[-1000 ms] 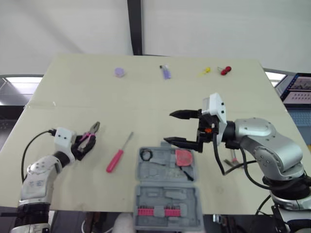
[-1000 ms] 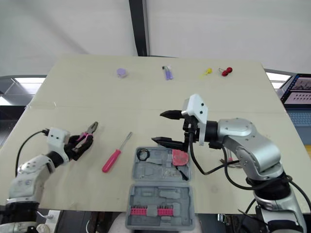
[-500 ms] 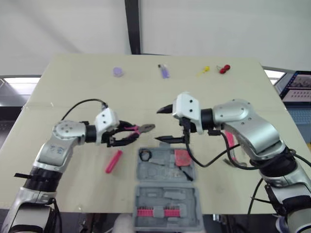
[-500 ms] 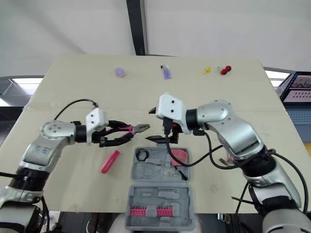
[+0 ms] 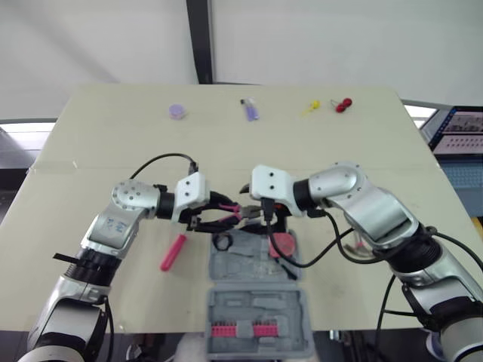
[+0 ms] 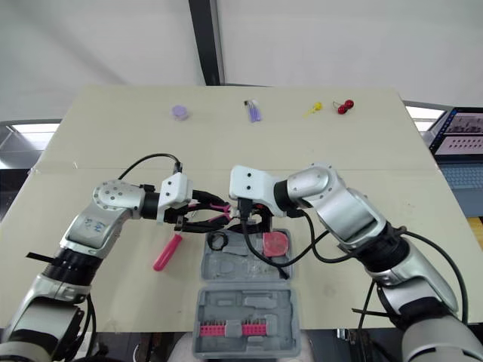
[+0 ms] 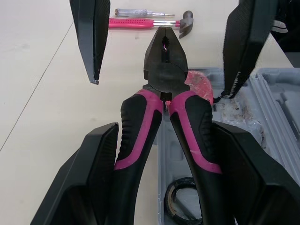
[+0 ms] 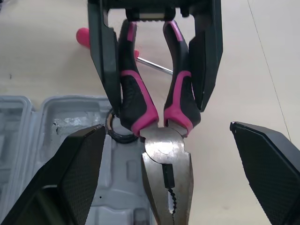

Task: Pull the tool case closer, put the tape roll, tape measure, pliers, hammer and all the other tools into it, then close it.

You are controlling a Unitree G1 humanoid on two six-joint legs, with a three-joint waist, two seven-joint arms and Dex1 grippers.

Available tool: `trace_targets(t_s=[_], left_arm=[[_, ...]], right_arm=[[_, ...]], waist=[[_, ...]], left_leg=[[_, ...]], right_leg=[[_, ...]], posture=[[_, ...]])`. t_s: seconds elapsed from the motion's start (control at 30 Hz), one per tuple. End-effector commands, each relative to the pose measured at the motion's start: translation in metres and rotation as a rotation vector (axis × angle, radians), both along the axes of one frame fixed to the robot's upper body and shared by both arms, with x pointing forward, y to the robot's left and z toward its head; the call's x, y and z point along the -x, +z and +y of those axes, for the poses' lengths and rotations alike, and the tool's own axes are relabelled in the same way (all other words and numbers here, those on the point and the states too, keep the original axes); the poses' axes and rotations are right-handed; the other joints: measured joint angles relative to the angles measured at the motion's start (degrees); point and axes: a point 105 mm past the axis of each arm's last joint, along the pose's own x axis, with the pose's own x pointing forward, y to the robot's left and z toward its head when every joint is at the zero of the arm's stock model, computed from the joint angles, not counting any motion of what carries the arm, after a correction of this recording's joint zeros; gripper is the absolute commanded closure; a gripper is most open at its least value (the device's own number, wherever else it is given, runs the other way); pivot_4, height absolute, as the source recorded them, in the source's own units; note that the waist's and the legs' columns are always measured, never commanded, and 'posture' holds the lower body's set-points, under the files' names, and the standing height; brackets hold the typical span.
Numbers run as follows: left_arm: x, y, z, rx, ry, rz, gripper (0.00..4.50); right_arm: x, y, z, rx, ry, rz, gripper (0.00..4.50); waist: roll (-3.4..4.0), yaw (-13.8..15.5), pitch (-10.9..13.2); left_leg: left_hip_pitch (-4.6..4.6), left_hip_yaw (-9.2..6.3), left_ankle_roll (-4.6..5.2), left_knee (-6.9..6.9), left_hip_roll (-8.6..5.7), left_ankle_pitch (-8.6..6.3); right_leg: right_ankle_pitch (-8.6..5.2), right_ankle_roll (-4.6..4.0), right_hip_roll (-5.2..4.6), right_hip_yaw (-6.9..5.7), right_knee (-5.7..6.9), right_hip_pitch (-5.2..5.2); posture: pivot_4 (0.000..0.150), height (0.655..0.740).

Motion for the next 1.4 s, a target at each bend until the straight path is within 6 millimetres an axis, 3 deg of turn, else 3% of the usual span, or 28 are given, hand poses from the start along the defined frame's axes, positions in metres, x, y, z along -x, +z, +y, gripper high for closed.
trace_targets(t_s=[0.03, 0.17, 0.2, 0.3, 0.43, 0.47, 0.7, 0.83, 0.97, 1.17, 1.3, 1.4], left_arm=[[0.003, 0.013, 0.0, 0.028, -0.011, -0.053, 1.88], [0.004, 0.013, 0.0, 0.035, -0.005, -0.049, 1.88], [0.004, 0.013, 0.0, 0.035, -0.003, -0.049, 1.88], [0.005, 0.012, 0.0, 0.044, 0.001, -0.042, 1.88], [0.003, 0.012, 0.0, 0.056, 0.008, -0.041, 1.88], [0.003, 0.012, 0.0, 0.057, 0.008, -0.041, 1.88], [0.005, 0.01, -0.003, 0.065, -0.004, -0.029, 1.88], [0.007, 0.011, 0.004, 0.086, 0.012, -0.039, 0.03], [0.021, 0.008, 0.021, 0.096, 0.011, -0.056, 0.0], [0.071, -0.02, 0.064, 0.099, 0.062, 0.013, 0.0], [0.094, -0.036, 0.076, 0.107, 0.109, 0.012, 0.0], [0.102, -0.049, 0.079, 0.12, 0.149, 0.011, 0.0]], right_arm=[[0.002, 0.003, 0.004, 0.008, 0.029, -0.02, 0.0], [0.0, 0.0, 0.004, 0.022, 0.029, -0.02, 0.0], [0.0, 0.0, 0.004, 0.022, 0.029, -0.021, 0.26], [0.0, 0.001, 0.005, 0.016, 0.034, -0.025, 1.27], [0.0, 0.001, 0.004, 0.018, 0.036, -0.024, 3.34], [0.001, 0.001, 0.004, 0.018, 0.037, -0.024, 3.5], [0.002, 0.004, 0.002, -0.008, 0.03, -0.037, 3.5], [0.008, 0.002, -0.008, -0.022, 0.025, -0.051, 3.5], [0.017, -0.007, -0.023, -0.007, 0.008, -0.059, 3.5], [0.034, -0.02, -0.037, 0.012, -0.017, -0.068, 3.5], [0.042, -0.029, -0.044, 0.045, -0.029, -0.065, 3.5], [0.049, -0.037, -0.047, 0.071, -0.021, -0.049, 3.5]], waist=[[0.0, 0.0, 0.0], [0.0, 0.0, 0.0], [0.0, -0.01, 0.0], [0.0, -0.01, 0.0], [0.0, -0.02, 0.0], [0.0, -0.02, 0.0], [0.0, 0.0, 0.0], [0.0, 0.1, 0.0], [0.0, -0.12, 0.0], [0.04, -0.37, 0.02], [0.03, 0.4, 0.03], [0.03, 1.17, 0.03]], left_leg=[[0.0, 0.0, 0.0, 0.0, 0.0, 0.0], [0.0, 0.0, 0.0, 0.0, 0.0, 0.0], [0.0, 0.0, 0.0, 0.0, 0.0, 0.0], [0.0, 0.0, 0.0, 0.0, 0.0, 0.0], [0.0, 0.0, 0.0, 0.01, 0.0, 0.0], [0.01, 0.0, 0.0, 0.02, 0.0, 0.0], [0.0, 0.0, 0.0, 0.04, 0.0, 0.0], [0.0, -0.02, 0.0, 0.04, 0.0, 0.0], [-0.01, -0.01, 0.0, 0.02, 0.0, 0.0], [0.06, -0.03, 0.0, -0.07, 0.03, 0.0], [0.03, -0.03, 0.0, -0.06, 0.02, 0.0], [-0.02, -0.04, 0.0, -0.06, 0.01, -0.01]], right_leg=[[0.0, 0.0, 0.0, 0.0, 0.0, 0.0], [0.0, 0.0, 0.0, 0.0, 0.0, 0.0], [0.0, 0.0, 0.0, 0.0, 0.01, 0.0], [0.0, 0.0, 0.0, 0.0, 0.01, 0.0], [0.0, 0.0, 0.0, 0.0, 0.02, 0.0], [0.0, 0.0, 0.0, 0.0, 0.04, 0.0], [0.0, 0.0, 0.0, 0.0, 0.04, 0.0], [0.0, 0.0, 0.0, 0.0, 0.05, 0.0], [0.0, 0.0, 0.0, 0.0, 0.05, -0.03], [0.0, -0.01, 0.0, 0.0, 0.05, -0.1], [0.0, -0.01, -0.03, 0.06, 0.02, -0.08], [0.01, -0.02, -0.04, 0.07, -0.01, -0.03]], posture=[[0.15, 0.74], [0.15, 0.74], [0.15, 0.74], [0.15, 0.74], [0.15, 0.74], [0.15, 0.74], [0.15, 0.74], [0.15, 0.74], [0.15, 0.74], [0.15, 0.74], [0.15, 0.74], [0.15, 0.74]])
